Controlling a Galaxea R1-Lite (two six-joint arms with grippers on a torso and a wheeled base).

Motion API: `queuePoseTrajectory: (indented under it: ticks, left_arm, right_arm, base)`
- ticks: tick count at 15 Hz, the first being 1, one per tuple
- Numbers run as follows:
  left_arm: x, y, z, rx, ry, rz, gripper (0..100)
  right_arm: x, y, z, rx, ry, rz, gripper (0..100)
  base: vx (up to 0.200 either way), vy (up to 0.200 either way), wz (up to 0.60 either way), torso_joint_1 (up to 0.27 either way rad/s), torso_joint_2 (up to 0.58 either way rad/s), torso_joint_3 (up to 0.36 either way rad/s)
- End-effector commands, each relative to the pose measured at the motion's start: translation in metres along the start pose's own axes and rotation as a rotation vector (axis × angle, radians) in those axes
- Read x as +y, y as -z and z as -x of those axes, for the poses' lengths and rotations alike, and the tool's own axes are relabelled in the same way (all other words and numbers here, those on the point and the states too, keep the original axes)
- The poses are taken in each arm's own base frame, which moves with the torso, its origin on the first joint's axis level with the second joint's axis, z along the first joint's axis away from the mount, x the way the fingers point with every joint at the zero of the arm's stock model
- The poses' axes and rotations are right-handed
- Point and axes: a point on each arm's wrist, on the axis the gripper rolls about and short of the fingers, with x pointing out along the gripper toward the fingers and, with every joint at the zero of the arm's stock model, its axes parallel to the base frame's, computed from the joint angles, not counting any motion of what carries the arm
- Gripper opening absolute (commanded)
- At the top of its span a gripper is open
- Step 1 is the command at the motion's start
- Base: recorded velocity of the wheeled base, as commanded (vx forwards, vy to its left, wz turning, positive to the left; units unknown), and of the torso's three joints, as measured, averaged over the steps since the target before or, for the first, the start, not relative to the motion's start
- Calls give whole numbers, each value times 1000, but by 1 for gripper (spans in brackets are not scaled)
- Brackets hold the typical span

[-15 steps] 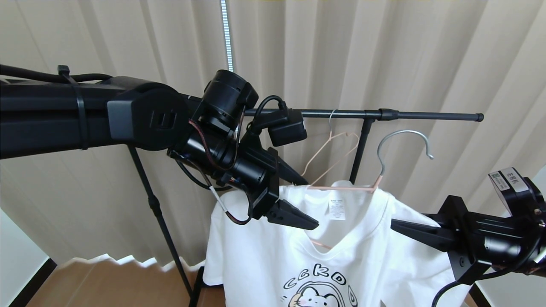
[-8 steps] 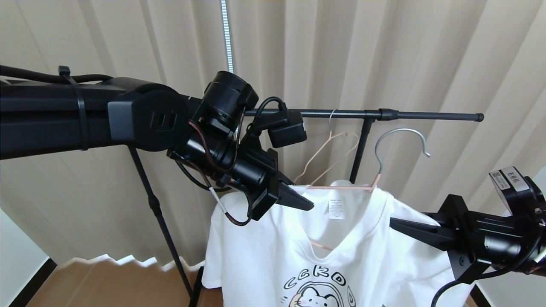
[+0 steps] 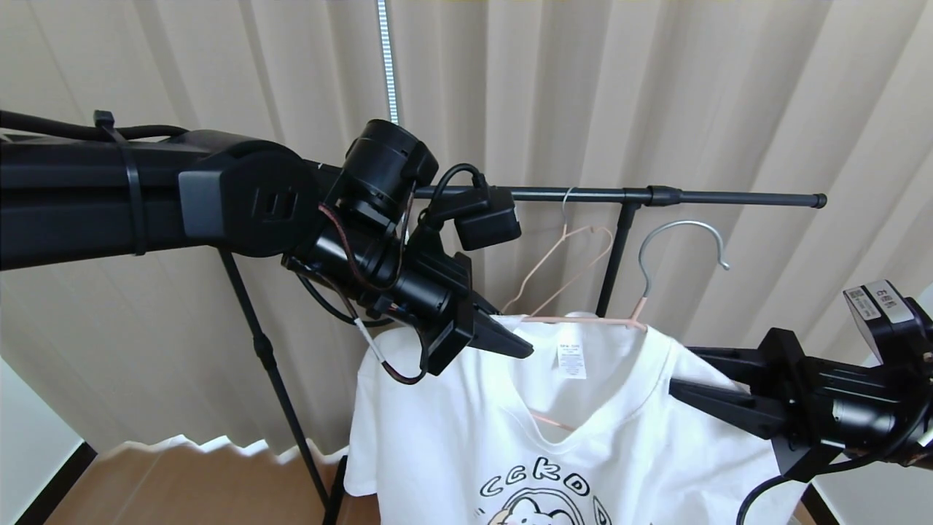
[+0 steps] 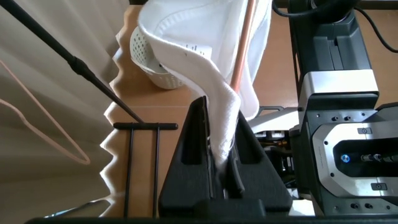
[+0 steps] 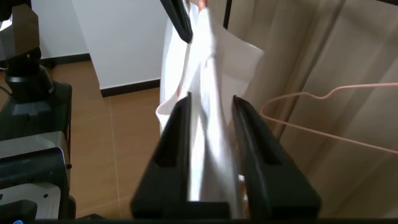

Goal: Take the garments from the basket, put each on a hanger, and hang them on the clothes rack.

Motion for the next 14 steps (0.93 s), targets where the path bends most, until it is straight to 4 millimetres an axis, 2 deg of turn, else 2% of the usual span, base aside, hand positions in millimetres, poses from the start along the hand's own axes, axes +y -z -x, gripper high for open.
queuePoseTrajectory:
  ticks: [1, 6, 14]
  left_arm:
    - [-1, -2, 3, -8, -6, -8, 0]
    - [-2, -1, 18, -14, -37, 4, 0]
    - [-1, 19, 74, -42, -188, 105, 0]
  right_arm:
    - [-1, 1, 0, 4, 1, -6, 100]
    - [-3, 0, 3, 0, 21, 0, 100]
    - [-13, 4, 5, 8, 58, -11, 100]
  base:
    - [0, 0, 0, 0, 0, 0]
    - [0, 0, 0, 0, 0, 0]
    - [0, 0, 0, 0, 0, 0]
